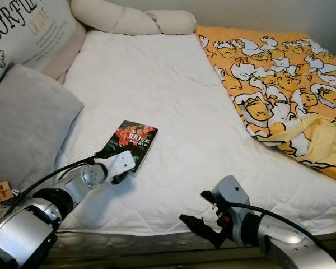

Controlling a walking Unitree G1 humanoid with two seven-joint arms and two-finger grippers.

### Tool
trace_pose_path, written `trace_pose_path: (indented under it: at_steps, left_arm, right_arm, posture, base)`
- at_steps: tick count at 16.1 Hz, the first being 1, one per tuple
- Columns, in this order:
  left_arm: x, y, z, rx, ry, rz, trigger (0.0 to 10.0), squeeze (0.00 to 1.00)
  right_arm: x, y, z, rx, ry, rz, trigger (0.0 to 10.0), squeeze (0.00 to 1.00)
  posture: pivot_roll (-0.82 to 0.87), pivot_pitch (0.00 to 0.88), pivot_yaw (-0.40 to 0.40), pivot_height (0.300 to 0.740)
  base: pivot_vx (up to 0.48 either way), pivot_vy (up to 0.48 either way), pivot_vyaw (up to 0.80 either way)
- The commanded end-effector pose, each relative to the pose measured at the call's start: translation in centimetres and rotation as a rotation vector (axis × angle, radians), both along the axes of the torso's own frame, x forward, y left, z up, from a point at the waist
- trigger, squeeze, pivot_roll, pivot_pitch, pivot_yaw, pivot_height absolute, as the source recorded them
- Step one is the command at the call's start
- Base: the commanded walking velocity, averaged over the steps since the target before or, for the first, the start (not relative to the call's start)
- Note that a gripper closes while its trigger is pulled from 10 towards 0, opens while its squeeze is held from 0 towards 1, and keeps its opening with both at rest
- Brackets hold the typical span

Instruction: Clean up the room

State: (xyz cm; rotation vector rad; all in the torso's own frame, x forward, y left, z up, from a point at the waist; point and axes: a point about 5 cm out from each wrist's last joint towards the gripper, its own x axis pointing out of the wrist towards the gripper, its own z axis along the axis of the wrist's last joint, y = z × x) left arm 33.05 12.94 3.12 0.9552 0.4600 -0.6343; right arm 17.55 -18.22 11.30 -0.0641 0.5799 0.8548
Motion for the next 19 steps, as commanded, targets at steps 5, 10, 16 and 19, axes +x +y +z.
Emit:
trace_pose_path:
  at_steps: [5, 10, 16, 19]
  left_arm:
    - [-0.1, -1.7, 0.2, -0.163, 0.038, 0.006, 10.0, 0.00]
    - [1.1, 2.4, 1.2, -0.188, -0.082, 0.291, 10.0, 0.00]
    - [0.5, 5.1, 0.3, -0.160, 0.005, 0.505, 10.0, 0.00]
    - [0.2, 2.2, -0.4, -0.285, 0.093, 0.473, 10.0, 0.00]
  right_arm:
    - [0.6, -0.5, 0.4, -0.001, -0.011, 0.017, 10.0, 0.00]
    - [1.2, -0.9, 0.5, -0.001, -0.031, -0.013, 10.0, 0.00]
    - [2.2, -0.8, 1.3, -0.031, -0.103, -0.118, 10.0, 0.00]
    - [1.9, -0.2, 1.8, -0.017, -0.113, -0.132, 10.0, 0.00]
  posture:
    - [-0.33, 0.000, -0.065, 0.740]
    - [-0.33, 0.000, -0.075, 0.740]
    - [-0.37, 0.000, -0.060, 0.740]
    - [-0.41, 0.014, -0.061, 0.740]
  base:
    - [0.000, 0.000, 0.00]
    - [0.000, 0.000, 0.00]
    - [0.000, 0.000, 0.00]
    - [0.000, 0.000, 0.00]
